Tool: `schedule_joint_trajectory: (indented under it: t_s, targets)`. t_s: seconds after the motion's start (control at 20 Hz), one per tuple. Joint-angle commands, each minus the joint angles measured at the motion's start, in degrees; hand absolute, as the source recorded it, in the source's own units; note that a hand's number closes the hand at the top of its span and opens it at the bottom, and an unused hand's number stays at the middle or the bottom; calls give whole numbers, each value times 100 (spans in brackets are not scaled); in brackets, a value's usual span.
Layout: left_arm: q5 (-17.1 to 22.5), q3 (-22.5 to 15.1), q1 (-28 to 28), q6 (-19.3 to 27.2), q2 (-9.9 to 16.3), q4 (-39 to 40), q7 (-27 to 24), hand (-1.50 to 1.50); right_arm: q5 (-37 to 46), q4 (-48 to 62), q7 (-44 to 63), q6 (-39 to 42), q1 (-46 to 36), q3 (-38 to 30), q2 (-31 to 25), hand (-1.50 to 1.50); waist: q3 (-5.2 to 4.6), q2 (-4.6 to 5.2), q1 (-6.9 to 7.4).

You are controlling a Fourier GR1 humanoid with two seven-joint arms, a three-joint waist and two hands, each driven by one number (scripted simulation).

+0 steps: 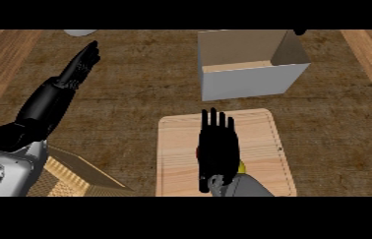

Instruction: Pick the tomato from the cutting board and place it in the cardboard box

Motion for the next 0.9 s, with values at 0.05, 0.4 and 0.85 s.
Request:
schedule_joint_trajectory:
  t_s: [0.05, 0.4, 0.85]
  targets:
    - [-44, 89, 307, -40, -51, 637, -279, 0, -122, 274, 1057, -145, -20, 142, 107, -150, -149, 96, 25]
    - [-137, -29, 229, 42, -163, 422, 57, 0, 262, 668, 722, -52, 102, -106, 108, -150, -142, 81, -9]
    - [-272, 64, 590, -134, -23, 357, -330, 0, 316, 998, -25, -348, 125, -24, 109, 150, -142, 81, 45]
